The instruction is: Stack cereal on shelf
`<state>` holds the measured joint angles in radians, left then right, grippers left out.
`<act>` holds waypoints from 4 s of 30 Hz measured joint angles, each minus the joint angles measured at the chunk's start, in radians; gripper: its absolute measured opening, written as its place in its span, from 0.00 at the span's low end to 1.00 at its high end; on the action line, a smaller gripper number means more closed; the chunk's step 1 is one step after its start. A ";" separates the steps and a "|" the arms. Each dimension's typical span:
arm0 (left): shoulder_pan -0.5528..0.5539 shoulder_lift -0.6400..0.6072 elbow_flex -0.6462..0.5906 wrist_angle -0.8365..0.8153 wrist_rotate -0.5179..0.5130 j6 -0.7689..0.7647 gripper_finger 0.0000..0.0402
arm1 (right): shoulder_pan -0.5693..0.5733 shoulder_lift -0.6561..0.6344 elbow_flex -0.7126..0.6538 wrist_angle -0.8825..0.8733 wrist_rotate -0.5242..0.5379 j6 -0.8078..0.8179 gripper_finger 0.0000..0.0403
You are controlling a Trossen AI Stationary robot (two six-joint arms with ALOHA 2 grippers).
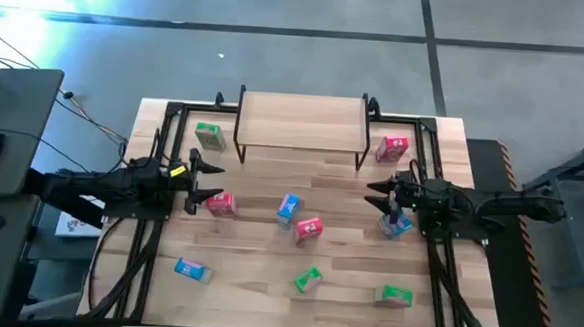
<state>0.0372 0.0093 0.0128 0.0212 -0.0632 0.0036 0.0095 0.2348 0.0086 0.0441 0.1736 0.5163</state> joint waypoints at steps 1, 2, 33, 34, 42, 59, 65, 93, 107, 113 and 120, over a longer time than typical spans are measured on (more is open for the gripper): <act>0.000 0.000 0.000 0.000 0.000 0.000 0.67 | 0.000 0.000 0.000 0.000 0.000 0.000 0.66; 0.000 0.000 0.000 0.000 0.000 0.000 0.67 | 0.000 0.000 0.000 0.000 0.000 0.000 0.66; 0.000 0.000 0.000 0.000 0.000 0.000 0.67 | 0.000 0.000 0.000 0.000 0.000 0.000 0.66; 0.000 0.000 0.000 0.000 0.000 0.000 0.67 | 0.000 0.000 0.000 0.000 0.000 0.000 0.66; 0.000 0.000 0.000 0.000 0.000 0.000 0.67 | 0.000 0.000 0.000 0.000 0.000 0.000 0.66; 0.000 0.000 0.000 0.000 0.000 0.000 0.67 | 0.000 0.000 0.000 0.000 0.000 0.000 0.66; 0.000 0.000 0.000 0.000 0.000 0.000 0.67 | 0.000 0.000 0.000 0.000 0.000 0.000 0.66; 0.000 0.000 0.000 0.000 0.000 0.000 0.67 | 0.000 0.000 0.000 0.000 0.000 0.000 0.66; 0.000 0.000 0.000 0.000 0.000 0.000 0.67 | 0.000 0.000 0.000 0.003 0.000 0.020 0.66; 0.000 0.000 0.000 0.000 0.000 0.000 0.67 | 0.000 0.000 0.000 0.028 -0.028 0.026 0.66; 0.000 0.000 0.000 0.000 0.000 0.000 0.67 | 0.000 0.001 0.040 0.050 -0.052 -0.041 0.67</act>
<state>0.0370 0.0093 0.0128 0.0208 -0.0635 0.0036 0.0095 0.2353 0.0488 0.0940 0.1211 0.4756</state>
